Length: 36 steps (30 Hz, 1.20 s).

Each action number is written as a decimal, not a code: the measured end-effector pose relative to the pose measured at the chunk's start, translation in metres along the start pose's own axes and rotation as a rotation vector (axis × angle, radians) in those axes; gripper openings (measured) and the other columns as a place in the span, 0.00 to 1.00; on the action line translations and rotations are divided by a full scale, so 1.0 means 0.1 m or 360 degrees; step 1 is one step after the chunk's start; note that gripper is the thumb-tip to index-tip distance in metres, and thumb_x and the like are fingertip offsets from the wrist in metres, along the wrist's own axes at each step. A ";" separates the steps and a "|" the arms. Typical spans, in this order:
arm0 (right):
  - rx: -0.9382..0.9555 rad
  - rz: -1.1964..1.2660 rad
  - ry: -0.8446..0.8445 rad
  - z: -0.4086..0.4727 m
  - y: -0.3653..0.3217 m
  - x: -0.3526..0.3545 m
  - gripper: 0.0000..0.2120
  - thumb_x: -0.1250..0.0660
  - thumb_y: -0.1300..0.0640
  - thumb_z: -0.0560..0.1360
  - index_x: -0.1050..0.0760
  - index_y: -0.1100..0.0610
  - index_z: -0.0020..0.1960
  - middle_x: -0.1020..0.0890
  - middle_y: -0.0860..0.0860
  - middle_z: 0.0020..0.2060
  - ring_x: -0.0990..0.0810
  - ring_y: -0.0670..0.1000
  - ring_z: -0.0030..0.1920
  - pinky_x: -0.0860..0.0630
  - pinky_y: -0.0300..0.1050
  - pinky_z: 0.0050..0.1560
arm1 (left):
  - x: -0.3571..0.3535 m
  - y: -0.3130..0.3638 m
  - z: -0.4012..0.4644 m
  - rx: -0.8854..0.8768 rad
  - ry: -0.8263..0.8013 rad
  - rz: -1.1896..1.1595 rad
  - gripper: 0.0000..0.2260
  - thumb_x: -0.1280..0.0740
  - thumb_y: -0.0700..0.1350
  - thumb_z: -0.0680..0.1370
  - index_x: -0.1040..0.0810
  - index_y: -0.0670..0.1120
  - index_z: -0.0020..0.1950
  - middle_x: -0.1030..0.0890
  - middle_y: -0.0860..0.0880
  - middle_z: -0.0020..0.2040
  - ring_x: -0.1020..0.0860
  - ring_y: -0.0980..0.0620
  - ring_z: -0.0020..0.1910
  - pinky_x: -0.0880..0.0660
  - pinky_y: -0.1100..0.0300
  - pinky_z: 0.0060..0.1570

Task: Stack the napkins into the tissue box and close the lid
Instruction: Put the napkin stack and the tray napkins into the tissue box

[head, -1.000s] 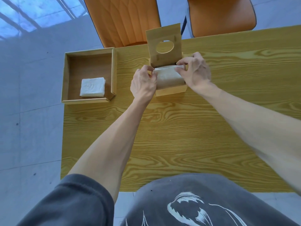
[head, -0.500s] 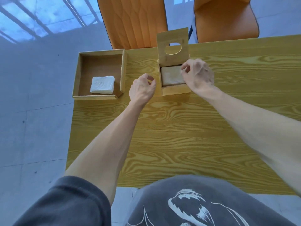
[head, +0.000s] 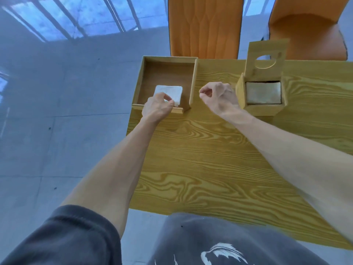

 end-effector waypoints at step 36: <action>-0.0481 -0.0033 -0.0230 0.83 -0.45 -1.10 0.28 0.32 0.63 0.75 0.36 0.54 0.73 0.21 0.58 0.60 0.22 0.61 0.60 0.26 0.50 0.55 | 0.12 -0.57 1.21 0.0327 -0.0479 -0.0592 0.17 0.27 0.38 0.75 0.21 0.40 0.65 0.18 0.44 0.58 0.20 0.48 0.55 0.25 0.58 0.51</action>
Point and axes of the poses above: each hand's wrist, its own z-axis towards the middle knuckle, its own x-axis out of the back of the hand, y = z × x, the point moved 3 cm from there along z, towards the middle knuckle
